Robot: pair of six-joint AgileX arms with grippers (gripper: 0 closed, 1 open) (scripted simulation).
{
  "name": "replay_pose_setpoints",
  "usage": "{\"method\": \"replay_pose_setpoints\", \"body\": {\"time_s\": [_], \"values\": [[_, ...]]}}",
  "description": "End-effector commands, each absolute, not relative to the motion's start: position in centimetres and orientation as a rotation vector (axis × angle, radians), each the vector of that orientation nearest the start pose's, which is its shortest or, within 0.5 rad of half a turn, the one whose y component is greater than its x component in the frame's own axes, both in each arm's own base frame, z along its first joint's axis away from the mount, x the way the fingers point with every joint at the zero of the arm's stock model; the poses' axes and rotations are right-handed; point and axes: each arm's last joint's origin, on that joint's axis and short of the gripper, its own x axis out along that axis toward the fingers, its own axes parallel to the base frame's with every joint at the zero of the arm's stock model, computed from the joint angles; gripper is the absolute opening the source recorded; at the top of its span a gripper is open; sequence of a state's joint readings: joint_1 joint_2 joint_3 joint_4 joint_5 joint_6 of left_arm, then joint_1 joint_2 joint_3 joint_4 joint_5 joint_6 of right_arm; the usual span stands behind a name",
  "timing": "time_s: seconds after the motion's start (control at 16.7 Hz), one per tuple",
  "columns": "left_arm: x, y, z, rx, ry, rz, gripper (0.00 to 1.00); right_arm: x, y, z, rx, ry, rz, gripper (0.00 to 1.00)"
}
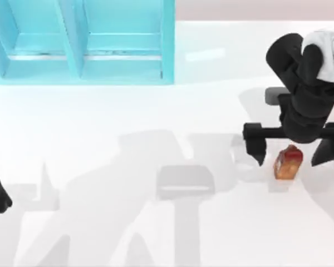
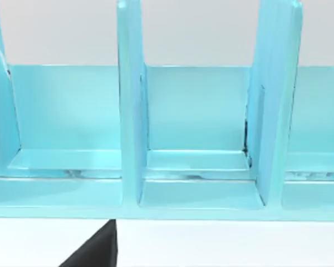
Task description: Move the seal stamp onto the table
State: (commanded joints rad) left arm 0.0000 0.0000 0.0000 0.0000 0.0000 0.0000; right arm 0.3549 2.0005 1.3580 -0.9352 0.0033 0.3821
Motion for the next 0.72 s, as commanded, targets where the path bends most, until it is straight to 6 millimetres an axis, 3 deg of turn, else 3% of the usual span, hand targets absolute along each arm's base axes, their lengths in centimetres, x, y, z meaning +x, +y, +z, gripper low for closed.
{"method": "replay_pose_setpoints", "body": {"time_s": [0.3,0.54,0.72], "values": [[10.6,-0.1,16.0,0.0,0.0,0.0,1.0,35.0,13.4,19.5,0.004,1.6,-0.03,1.0],[10.6,-0.1,16.0,0.0,0.0,0.0,1.0,34.5,13.1,25.0,0.007,1.59,-0.023,1.0],[10.6,-0.1,16.0,0.0,0.0,0.0,1.0,33.9,12.9,27.6,0.013,1.571,-0.017,1.0]]}}
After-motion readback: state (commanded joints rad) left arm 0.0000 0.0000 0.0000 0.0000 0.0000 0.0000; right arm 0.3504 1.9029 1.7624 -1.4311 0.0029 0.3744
